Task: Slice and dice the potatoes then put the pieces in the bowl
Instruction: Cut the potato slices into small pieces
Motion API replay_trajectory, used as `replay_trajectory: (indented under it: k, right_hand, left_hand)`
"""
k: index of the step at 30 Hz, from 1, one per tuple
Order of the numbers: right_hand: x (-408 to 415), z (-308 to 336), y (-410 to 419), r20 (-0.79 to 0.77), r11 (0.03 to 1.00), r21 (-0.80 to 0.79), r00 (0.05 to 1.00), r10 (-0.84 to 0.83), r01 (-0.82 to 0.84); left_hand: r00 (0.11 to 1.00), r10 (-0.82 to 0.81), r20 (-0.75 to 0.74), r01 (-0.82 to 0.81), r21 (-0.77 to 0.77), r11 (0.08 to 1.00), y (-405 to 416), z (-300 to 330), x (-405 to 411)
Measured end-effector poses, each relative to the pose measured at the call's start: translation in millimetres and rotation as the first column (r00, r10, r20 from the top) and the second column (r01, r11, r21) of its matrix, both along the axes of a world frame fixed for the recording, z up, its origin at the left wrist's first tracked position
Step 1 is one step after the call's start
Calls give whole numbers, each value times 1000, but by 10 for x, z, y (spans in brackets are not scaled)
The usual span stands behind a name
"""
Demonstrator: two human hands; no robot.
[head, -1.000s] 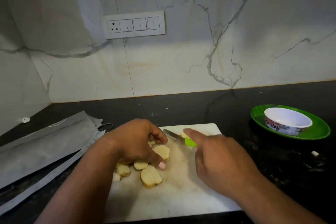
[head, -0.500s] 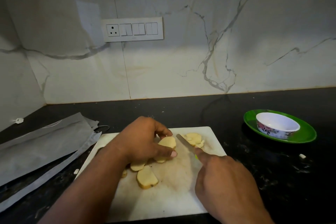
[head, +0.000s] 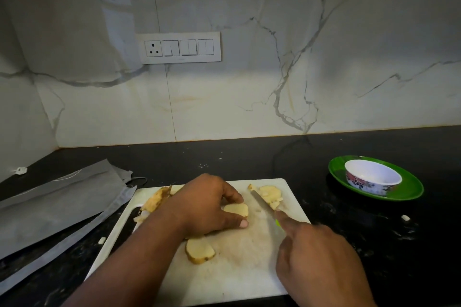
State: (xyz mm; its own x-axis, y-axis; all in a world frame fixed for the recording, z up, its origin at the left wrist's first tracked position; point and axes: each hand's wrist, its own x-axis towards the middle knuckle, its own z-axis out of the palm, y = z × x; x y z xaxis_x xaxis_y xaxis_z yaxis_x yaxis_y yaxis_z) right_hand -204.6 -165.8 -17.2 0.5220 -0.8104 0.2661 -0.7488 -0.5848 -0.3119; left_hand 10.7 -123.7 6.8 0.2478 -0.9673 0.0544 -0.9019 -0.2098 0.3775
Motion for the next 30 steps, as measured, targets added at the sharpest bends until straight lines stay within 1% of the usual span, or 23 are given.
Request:
replay_trajectory:
  k: [5, 11, 15, 17, 23, 30]
  right_hand:
    - [-6, 0, 31, 4, 999, -4, 999, -50, 50]
    - [-34, 25, 50, 32, 1000, 9, 999, -15, 14]
    - [-29, 52, 60, 42, 999, -26, 999, 30, -29]
    - [-26, 74, 60, 30, 997, -60, 999, 43, -41]
    - [10, 137, 80, -28, 994, -89, 998, 61, -64]
    - [68, 176, 58, -74, 989, -111, 993, 90, -98]
  left_hand:
    - [999, -49, 12, 49, -24, 999, -31, -35, -14]
    - [999, -15, -31, 14, -30, 999, 13, -42, 71]
    - [997, 54, 57, -51, -54, 997, -58, -53, -48]
    - [995, 72, 72, -68, -66, 996, -85, -62, -89]
    - [993, 52, 104, -45, -61, 997, -102, -73, -167]
    - [982, 73, 177, -65, -53, 996, -126, -70, -244]
